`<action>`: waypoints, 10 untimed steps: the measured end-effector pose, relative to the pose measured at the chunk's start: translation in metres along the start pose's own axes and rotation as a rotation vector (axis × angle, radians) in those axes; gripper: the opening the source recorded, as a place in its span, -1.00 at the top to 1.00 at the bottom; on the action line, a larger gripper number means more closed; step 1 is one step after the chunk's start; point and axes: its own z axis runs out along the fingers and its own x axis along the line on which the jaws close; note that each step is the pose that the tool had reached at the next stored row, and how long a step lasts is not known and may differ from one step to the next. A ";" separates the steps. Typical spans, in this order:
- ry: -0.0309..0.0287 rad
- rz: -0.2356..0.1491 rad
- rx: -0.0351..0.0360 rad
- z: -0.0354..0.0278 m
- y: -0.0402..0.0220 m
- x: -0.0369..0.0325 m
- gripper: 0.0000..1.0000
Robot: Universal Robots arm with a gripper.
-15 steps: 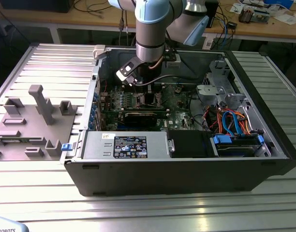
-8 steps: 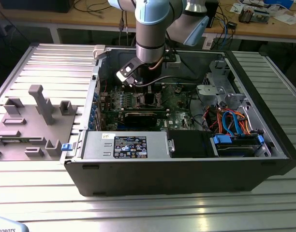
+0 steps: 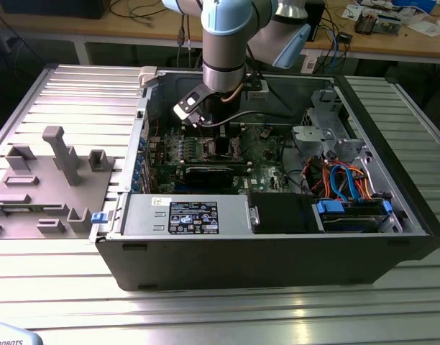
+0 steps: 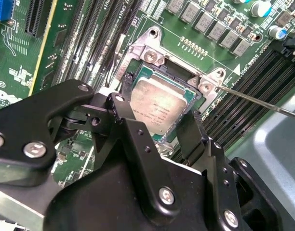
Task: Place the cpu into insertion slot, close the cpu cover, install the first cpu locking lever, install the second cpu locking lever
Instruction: 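Place the cpu into insertion slot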
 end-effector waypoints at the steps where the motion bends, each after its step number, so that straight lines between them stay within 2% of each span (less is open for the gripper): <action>1: 0.0001 0.000 0.0000 0.0000 0.0000 0.0000 -0.23; 10: -0.0040 0.000 -0.0002 -0.0032 0.0000 -0.0001 -0.23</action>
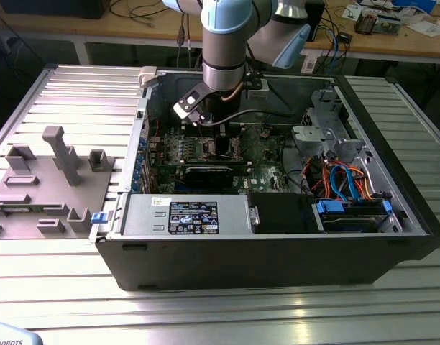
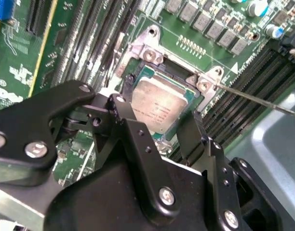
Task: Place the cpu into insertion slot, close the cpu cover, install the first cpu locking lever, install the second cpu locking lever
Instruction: 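Place the cpu into insertion slot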
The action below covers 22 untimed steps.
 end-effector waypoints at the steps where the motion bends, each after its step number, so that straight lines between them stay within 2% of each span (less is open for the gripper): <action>1: -0.0002 0.000 0.0001 -0.0001 0.0000 -0.0008 -0.23; 7: -0.0008 0.000 0.0001 0.0000 0.0001 -0.0050 -0.23; 9: -0.0062 0.000 0.0001 0.0000 0.0000 -0.0058 -0.23; 12: -0.0100 -0.001 0.0003 -0.0003 0.0001 -0.0061 -0.23; 18: -0.0101 -0.001 0.0002 -0.0005 0.0009 -0.0056 -0.23; 22: -0.0077 0.000 0.0002 -0.0007 0.0009 -0.0048 -0.23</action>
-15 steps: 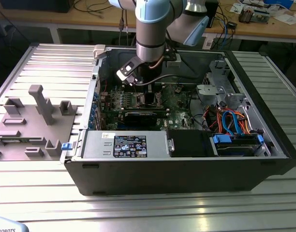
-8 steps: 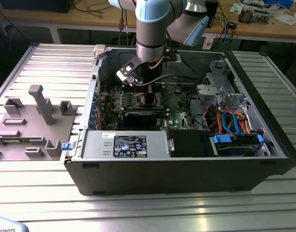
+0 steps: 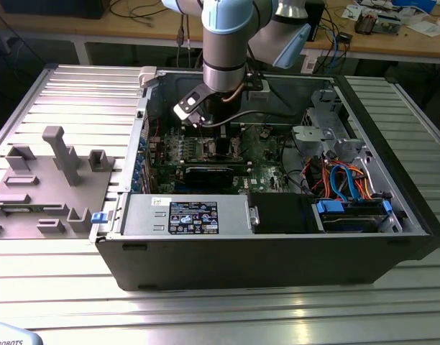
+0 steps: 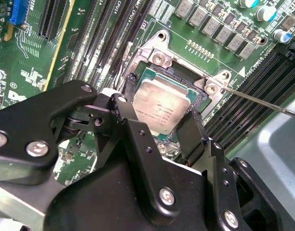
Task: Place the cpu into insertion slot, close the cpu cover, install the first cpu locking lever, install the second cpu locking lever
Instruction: 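Place the cpu into insertion slot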
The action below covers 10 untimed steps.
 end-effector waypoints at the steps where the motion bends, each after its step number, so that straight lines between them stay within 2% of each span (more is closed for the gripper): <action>1: 0.0011 0.000 0.0000 -0.0002 0.0000 0.0004 -0.23; 10: 0.0007 0.033 -0.0001 -0.0006 0.0003 0.0026 -0.23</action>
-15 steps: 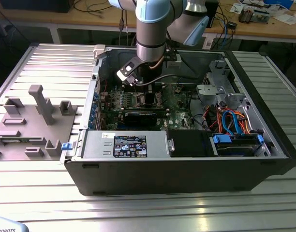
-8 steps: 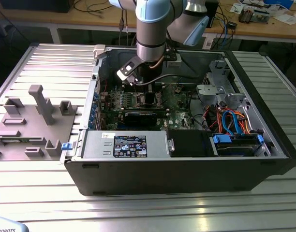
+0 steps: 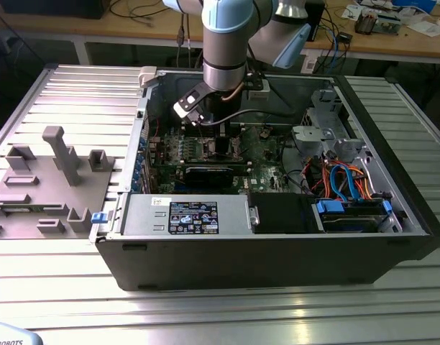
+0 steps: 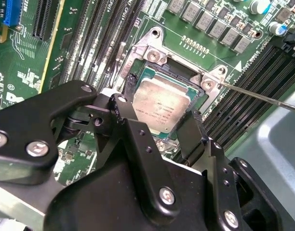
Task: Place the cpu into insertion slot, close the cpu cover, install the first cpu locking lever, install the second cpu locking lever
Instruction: 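Place the cpu into insertion slot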
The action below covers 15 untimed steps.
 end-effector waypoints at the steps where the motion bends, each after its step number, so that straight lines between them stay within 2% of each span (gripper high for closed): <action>1: 0.0003 0.000 -0.0001 0.0000 0.0000 0.0000 -0.23; 5: 0.0016 0.001 0.0001 -0.0006 0.0002 -0.0001 -0.23; 11: 0.0019 0.001 0.0000 -0.0091 0.0005 -0.0001 -0.23; 15: 0.0030 0.001 0.0001 -0.0098 0.0005 -0.0001 -0.23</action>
